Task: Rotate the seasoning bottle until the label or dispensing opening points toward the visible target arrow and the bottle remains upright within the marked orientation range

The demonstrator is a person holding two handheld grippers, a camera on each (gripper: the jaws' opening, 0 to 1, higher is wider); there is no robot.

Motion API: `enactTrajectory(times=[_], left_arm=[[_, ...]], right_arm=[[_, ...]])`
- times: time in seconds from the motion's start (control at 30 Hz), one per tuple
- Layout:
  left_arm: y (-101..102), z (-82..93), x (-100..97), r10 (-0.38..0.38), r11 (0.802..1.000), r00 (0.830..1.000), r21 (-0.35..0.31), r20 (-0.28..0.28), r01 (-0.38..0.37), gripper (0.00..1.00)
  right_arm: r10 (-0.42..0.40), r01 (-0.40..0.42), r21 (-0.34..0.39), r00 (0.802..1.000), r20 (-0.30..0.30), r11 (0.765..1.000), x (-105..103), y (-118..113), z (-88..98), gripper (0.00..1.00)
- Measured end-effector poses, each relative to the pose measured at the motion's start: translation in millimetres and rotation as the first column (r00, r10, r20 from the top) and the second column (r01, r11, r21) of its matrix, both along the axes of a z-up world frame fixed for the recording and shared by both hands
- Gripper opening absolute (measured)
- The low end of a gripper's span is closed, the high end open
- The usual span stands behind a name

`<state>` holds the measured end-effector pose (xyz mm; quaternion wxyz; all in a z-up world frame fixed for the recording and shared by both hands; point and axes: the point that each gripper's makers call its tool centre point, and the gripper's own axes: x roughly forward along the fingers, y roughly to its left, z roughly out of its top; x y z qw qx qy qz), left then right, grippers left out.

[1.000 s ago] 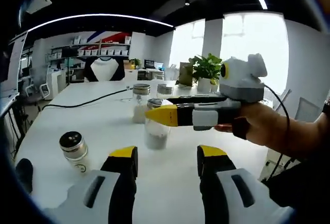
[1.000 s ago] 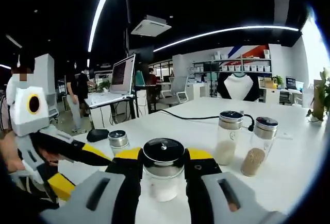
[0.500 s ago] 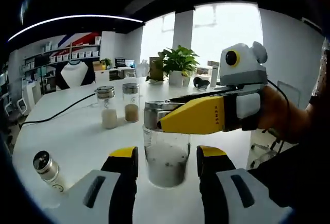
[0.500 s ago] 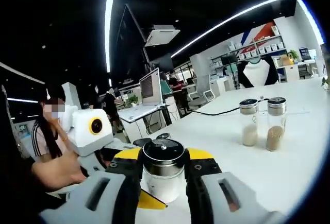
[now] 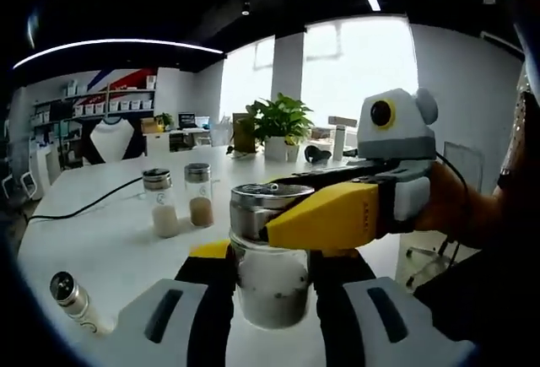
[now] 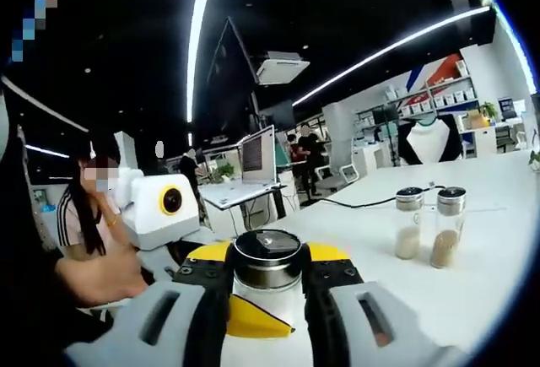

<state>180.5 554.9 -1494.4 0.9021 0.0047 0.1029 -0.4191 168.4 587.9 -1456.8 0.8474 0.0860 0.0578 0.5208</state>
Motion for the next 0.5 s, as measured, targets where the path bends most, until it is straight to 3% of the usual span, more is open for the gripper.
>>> enactTrajectory(times=[0.17,0.3,0.37,0.5], left_arm=[[7,7.6,7.2,0.148,0.988,0.988,0.033,0.042,-0.15,0.37],[16,13.8,11.0,0.294,0.951,0.952,0.076,0.082,-0.3,0.37],[17,18.2,10.0,0.316,0.941,0.941,0.089,0.118,-0.327,0.37],[19,21.4,6.1,0.304,0.941,0.942,0.109,0.142,-0.32,0.37]], right_arm=[[-0.11,0.113,-0.026,0.991,0.079,0.993,4,0,9.6,0.29],[-0.197,0.201,-0.022,0.972,0.125,0.979,6,3,17.9,0.29],[-0.203,0.205,-0.009,0.971,0.127,0.979,6,5,20.6,0.3],[-0.179,0.18,0.008,0.976,0.124,0.984,7,6,25.3,0.3]])
